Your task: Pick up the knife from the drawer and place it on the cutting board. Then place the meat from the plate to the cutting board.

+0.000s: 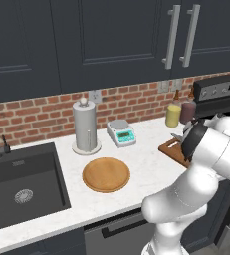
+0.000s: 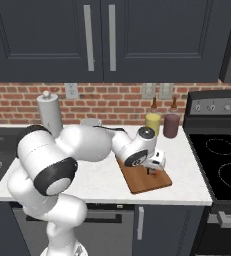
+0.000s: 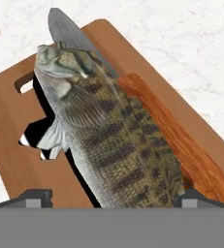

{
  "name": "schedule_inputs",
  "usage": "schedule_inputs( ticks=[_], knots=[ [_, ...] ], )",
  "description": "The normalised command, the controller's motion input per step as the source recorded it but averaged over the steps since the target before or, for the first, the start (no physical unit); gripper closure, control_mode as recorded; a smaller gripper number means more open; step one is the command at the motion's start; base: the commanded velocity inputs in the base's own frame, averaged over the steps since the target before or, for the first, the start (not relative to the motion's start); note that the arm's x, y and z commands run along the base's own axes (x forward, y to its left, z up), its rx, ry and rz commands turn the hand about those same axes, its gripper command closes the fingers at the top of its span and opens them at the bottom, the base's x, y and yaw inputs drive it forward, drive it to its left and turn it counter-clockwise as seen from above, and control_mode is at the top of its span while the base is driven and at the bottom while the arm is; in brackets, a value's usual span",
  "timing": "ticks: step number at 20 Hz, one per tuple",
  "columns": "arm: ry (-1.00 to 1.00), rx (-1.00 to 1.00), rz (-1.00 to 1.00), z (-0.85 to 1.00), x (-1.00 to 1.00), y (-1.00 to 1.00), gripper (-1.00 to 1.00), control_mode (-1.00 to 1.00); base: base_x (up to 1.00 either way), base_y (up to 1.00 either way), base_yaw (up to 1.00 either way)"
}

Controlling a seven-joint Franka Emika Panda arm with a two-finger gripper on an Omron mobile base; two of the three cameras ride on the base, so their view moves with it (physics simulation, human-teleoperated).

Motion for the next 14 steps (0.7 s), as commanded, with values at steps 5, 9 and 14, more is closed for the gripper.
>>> schedule_inputs(
  ticks=[5, 9, 14],
  knots=[
    [0.00, 0.00, 0.00, 0.38, -0.07, 0.00, -1.00, -1.00, 0.00, 0.00, 0.00],
    [0.00, 0.00, 0.00, 0.27, -0.01, 0.10, -1.00, -1.00, 0.00, 0.00, 0.00],
    [0.00, 0.00, 0.00, 0.04, 0.00, 0.10, -1.00, -1.00, 0.00, 0.00, 0.00]
  ],
)
